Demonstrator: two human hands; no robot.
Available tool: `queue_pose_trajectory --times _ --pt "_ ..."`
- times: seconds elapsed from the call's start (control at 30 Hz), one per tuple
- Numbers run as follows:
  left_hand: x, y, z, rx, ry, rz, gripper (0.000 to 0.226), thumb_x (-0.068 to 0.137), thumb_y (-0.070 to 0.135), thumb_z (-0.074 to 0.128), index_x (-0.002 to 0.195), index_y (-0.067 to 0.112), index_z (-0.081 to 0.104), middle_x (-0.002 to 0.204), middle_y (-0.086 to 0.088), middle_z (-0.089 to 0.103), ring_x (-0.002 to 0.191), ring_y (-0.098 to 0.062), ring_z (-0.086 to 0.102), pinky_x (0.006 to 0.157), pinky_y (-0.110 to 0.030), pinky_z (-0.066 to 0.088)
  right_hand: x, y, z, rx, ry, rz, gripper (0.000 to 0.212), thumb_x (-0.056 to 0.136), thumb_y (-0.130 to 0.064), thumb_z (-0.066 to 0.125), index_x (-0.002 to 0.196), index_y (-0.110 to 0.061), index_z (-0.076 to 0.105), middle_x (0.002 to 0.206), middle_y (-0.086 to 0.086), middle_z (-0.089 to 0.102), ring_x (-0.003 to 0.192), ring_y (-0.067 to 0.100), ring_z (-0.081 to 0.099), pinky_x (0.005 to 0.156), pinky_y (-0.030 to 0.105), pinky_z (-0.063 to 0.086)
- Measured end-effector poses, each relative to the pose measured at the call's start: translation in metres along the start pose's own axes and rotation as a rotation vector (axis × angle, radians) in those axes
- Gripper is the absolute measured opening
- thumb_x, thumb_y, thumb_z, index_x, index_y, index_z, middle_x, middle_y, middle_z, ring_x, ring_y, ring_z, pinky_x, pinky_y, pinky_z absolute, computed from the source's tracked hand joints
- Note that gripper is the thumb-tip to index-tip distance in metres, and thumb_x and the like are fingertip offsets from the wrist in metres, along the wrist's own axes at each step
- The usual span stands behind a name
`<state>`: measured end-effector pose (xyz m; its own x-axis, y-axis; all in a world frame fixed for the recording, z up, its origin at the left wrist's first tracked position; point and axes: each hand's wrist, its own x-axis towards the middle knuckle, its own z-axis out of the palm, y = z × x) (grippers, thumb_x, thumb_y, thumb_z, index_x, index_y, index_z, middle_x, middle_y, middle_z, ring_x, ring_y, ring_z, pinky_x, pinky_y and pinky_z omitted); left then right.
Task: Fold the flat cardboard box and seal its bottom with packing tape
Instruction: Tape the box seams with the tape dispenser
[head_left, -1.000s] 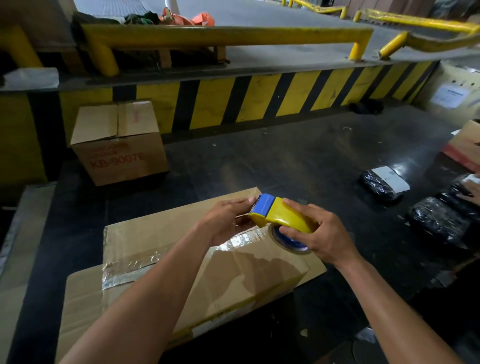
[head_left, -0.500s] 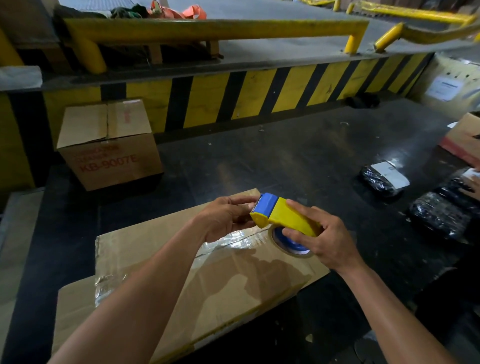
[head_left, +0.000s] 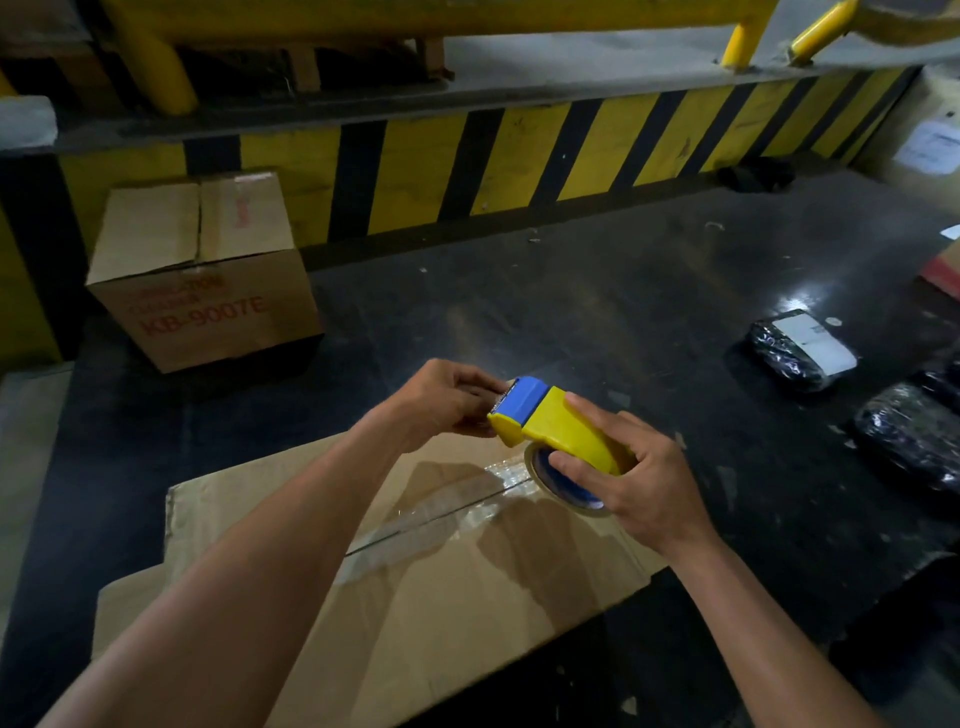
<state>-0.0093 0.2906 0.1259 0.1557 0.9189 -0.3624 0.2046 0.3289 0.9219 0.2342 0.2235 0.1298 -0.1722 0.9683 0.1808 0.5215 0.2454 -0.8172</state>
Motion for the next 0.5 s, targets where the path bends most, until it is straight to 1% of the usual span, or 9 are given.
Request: queue_pose_trajectory --times 0.03,0.1,0.17,0.23,0.3,0.33,0.4,0.5 --pt "0.002 0.000 -0.002 -0.013 -0.006 0.008 0.021 0.094 -0.010 0.060 0.101 0.005 0.073 0.098 -0.018 0.077 0.081 -0.021 0.075 0.067 -0.028 0.062 0.002 0.000 0.000 -0.005 -0.002 0.004 0.071 0.067 -0.066 0.072 0.133 -0.044 0.059 0.094 -0.001 0.060 0.084 0.014 0.062 0.069 0.032 0.054" --pt "0.007 -0.001 -0.003 -0.026 0.006 0.029 0.014 0.094 -0.003 0.065 0.098 0.008 0.074 0.091 -0.011 0.077 0.079 -0.017 0.074 0.067 -0.027 0.061 0.005 -0.001 0.002 -0.022 0.000 0.009 0.071 0.068 -0.064 0.074 0.134 -0.043 0.059 0.094 -0.002 0.060 0.084 0.013 0.062 0.069 0.029 0.053" --pt "0.013 -0.001 -0.001 0.036 0.039 0.070 0.016 0.093 -0.003 0.065 0.095 0.010 0.074 0.087 -0.008 0.076 0.075 -0.014 0.072 0.064 -0.024 0.060 0.006 -0.005 0.006 -0.040 0.008 0.017 0.067 0.072 -0.053 0.080 0.134 -0.040 0.059 0.092 -0.005 0.060 0.083 0.010 0.062 0.067 0.023 0.051" --pt "0.023 0.000 -0.002 0.144 0.059 0.131 0.018 0.092 -0.006 0.065 0.094 0.009 0.074 0.085 -0.010 0.076 0.072 -0.012 0.071 0.063 -0.024 0.061 0.005 -0.011 0.011 -0.058 0.022 0.014 0.064 0.074 -0.043 0.082 0.133 -0.039 0.060 0.085 -0.006 0.057 0.078 0.009 0.060 0.063 0.016 0.046" --pt "0.033 0.004 -0.006 0.199 0.059 0.182 0.012 0.090 -0.005 0.070 0.093 0.006 0.074 0.083 -0.014 0.075 0.070 -0.014 0.071 0.065 -0.026 0.062 0.005 -0.016 0.014 -0.115 0.040 0.008 0.064 0.075 -0.042 0.081 0.135 -0.038 0.058 0.078 -0.007 0.053 0.074 0.009 0.058 0.061 0.013 0.043" --pt "0.039 0.006 -0.009 0.206 0.061 0.196 0.010 0.089 -0.005 0.072 0.092 0.005 0.073 0.082 -0.017 0.074 0.067 -0.013 0.071 0.064 -0.026 0.061 0.004 -0.017 0.015 -0.144 0.048 0.018 0.065 0.075 -0.045 0.080 0.136 -0.038 0.058 0.077 -0.007 0.052 0.073 0.010 0.057 0.061 0.014 0.044" --pt "0.051 0.009 -0.011 0.257 0.063 0.219 0.008 0.087 -0.005 0.073 0.092 0.001 0.073 0.080 -0.020 0.074 0.061 -0.012 0.069 0.059 -0.022 0.057 0.002 -0.018 0.014 -0.189 0.057 0.059 0.066 0.076 -0.050 0.077 0.137 -0.035 0.057 0.078 -0.008 0.052 0.072 0.010 0.057 0.065 0.023 0.048" --pt "0.071 0.010 -0.008 0.363 0.043 0.238 0.006 0.087 -0.004 0.073 0.093 -0.001 0.074 0.079 -0.019 0.075 0.061 -0.012 0.068 0.057 -0.020 0.056 0.001 -0.020 0.017 -0.264 0.049 0.091 0.063 0.080 -0.053 0.071 0.138 -0.036 0.055 0.077 -0.006 0.052 0.071 0.013 0.058 0.067 0.028 0.050"
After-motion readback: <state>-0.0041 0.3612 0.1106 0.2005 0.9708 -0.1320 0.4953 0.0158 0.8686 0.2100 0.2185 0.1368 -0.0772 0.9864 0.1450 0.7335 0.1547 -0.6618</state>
